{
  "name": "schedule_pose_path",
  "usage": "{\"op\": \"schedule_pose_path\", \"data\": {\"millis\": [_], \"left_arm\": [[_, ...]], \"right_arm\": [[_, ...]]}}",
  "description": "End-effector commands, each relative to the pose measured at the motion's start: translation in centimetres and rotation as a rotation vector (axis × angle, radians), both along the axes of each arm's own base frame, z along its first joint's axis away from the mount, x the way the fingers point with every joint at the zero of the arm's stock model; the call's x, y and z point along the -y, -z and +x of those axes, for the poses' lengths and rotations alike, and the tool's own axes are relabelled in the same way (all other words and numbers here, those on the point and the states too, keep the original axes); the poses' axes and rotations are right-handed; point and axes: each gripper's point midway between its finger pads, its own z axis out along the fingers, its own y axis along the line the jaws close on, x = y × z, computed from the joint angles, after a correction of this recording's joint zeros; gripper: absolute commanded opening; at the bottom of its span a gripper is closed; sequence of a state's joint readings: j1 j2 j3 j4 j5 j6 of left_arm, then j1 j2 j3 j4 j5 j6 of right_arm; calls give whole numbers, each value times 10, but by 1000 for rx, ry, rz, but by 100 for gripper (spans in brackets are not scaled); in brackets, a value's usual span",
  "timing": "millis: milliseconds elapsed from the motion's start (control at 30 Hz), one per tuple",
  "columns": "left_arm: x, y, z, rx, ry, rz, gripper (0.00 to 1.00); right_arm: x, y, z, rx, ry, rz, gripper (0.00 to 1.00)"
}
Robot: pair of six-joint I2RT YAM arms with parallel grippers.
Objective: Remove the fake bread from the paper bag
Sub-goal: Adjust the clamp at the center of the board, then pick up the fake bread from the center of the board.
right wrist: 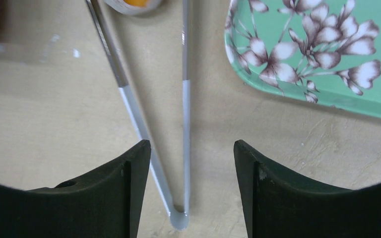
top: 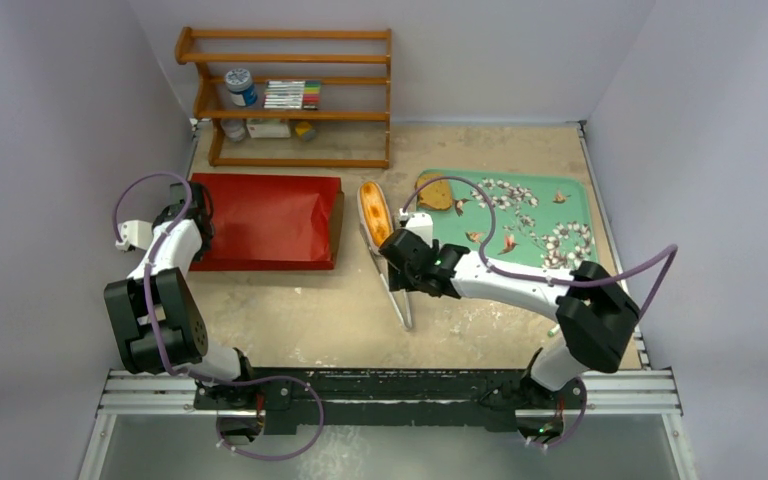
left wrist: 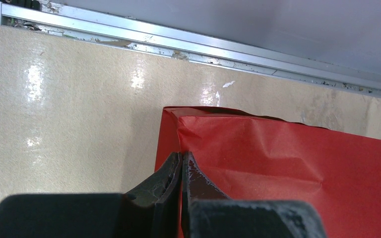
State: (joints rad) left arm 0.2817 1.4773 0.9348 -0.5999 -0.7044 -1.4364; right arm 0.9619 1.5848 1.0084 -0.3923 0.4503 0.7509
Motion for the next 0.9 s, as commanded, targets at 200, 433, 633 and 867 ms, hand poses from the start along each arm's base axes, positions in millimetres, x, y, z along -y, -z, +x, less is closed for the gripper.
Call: {"op": "schedule_pose_path", "data": {"millis": [200,433,633,867], "left_arm": [[-9,-14,-6,14,-16,48,0],[-9,-13,-6,13,-16,49,0],[-9,-10,-6,14,-15,48,0],[-8,-3,-7,7,-15,42,0]], "right_arm": [[-33,0,-13,6,-106,66,67],[-41,23,-23,-33,-119,9,72],[-37,38,-26,-68,-105,-28,73],[-39,46,-19,-53,-116,-52,66]]}}
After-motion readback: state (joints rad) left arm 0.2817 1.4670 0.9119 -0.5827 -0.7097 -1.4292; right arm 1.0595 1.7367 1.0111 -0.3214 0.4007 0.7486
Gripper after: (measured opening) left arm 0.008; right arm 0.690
